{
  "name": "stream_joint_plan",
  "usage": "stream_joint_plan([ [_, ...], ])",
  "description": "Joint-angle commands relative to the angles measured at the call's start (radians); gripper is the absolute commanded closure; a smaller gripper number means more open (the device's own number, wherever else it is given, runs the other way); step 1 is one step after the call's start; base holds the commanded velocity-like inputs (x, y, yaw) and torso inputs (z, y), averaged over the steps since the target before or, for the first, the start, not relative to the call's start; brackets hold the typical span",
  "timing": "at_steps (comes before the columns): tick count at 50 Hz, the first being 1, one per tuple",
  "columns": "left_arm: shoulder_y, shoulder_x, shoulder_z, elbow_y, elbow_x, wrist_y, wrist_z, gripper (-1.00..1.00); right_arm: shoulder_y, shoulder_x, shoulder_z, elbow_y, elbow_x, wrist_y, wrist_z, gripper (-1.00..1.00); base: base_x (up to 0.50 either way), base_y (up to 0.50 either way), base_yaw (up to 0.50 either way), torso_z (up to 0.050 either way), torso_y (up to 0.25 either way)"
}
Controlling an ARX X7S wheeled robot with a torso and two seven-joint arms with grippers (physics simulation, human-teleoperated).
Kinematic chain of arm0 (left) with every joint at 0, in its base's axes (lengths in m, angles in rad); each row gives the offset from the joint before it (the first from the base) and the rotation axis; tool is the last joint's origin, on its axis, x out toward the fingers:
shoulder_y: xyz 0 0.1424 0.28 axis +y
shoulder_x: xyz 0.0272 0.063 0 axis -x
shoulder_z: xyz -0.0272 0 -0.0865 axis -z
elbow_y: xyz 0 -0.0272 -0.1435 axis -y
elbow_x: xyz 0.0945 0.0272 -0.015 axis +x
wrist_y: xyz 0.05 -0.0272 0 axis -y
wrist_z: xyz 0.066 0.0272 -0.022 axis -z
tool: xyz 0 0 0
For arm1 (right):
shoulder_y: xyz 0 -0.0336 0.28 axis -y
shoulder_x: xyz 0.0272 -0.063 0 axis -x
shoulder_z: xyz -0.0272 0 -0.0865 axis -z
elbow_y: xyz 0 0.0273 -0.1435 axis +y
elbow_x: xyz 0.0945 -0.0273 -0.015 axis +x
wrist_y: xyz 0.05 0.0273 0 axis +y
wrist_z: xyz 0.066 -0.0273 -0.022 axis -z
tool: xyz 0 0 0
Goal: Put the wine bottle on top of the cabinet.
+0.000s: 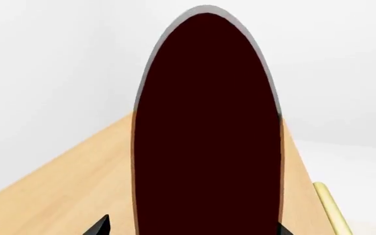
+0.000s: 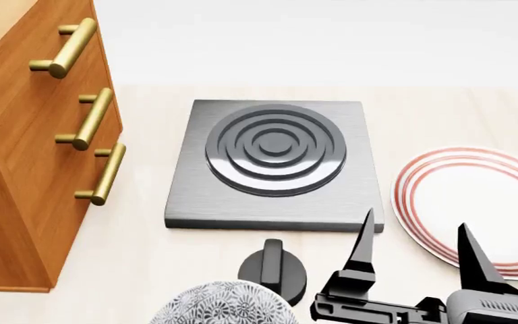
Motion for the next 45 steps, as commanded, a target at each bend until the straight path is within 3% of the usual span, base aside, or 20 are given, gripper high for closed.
stream_joint_plan([
  [1,0.028,-0.003,0.004,-0.001,0.002,-0.009,-0.006,-1.0,-0.001,0.002,-0.002,-0.002,0.001,-0.001,0.002,-1.0,0.0,0.0,0.0,0.0,0.0],
  [13,0.028,-0.009,0.014,0.048,-0.009,-0.002,0.012,-1.0,-0.001,0.004,-0.006,-0.005,0.001,0.0,0.005,-1.0,0.0,0.0,0.0,0.0,0.0],
  [45,0.234,-0.046,0.004,0.209,-0.034,0.079,0.042,-1.0,0.002,0.003,-0.023,0.003,-0.005,-0.006,0.003,-1.0,0.0,0.0,0.0,-0.001,0.0],
])
